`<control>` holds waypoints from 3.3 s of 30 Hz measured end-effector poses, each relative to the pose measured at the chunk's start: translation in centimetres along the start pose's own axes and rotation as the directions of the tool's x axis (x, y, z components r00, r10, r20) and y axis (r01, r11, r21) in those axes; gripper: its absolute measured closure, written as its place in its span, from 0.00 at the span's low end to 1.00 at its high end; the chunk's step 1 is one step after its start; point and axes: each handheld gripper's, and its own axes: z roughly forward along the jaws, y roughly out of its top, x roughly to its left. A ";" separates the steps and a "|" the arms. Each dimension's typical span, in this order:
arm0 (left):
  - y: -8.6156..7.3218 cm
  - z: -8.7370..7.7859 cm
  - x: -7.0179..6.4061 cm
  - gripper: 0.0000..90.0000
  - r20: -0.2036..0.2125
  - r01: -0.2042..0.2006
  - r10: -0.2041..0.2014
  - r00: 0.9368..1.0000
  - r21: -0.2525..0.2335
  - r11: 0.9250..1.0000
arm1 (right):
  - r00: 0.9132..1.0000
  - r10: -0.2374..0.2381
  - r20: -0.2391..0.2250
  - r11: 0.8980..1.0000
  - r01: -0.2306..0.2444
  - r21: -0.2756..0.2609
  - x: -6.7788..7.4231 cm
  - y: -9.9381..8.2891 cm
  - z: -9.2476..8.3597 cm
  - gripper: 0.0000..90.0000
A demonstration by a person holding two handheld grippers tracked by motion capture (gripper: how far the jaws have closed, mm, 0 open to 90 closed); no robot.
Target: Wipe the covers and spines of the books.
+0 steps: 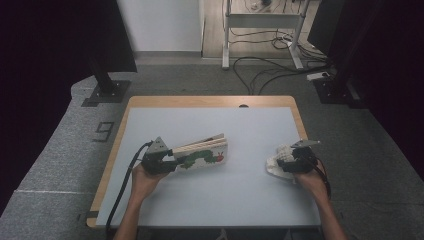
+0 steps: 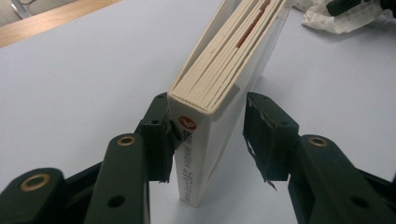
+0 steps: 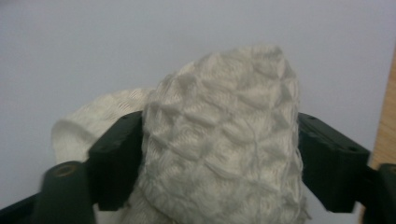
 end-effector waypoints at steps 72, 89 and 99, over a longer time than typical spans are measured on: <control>0.1 -0.6 0.2 0.61 -0.011 -0.011 0.011 1.000 -0.017 1.000 | 0.942 -0.199 -0.269 0.971 0.152 -0.186 9.1 4.4 -5.5 0.65; 0.1 -0.6 0.1 0.66 -0.014 -0.024 0.024 1.000 -0.010 1.000 | 0.897 -0.273 -0.347 0.956 0.212 -0.204 13.1 6.1 -3.9 0.65; 0.1 -0.7 0.2 0.67 -0.010 -0.023 0.023 1.000 -0.008 1.000 | 0.863 -0.322 -0.390 0.943 0.255 -0.214 15.7 7.3 -3.0 0.64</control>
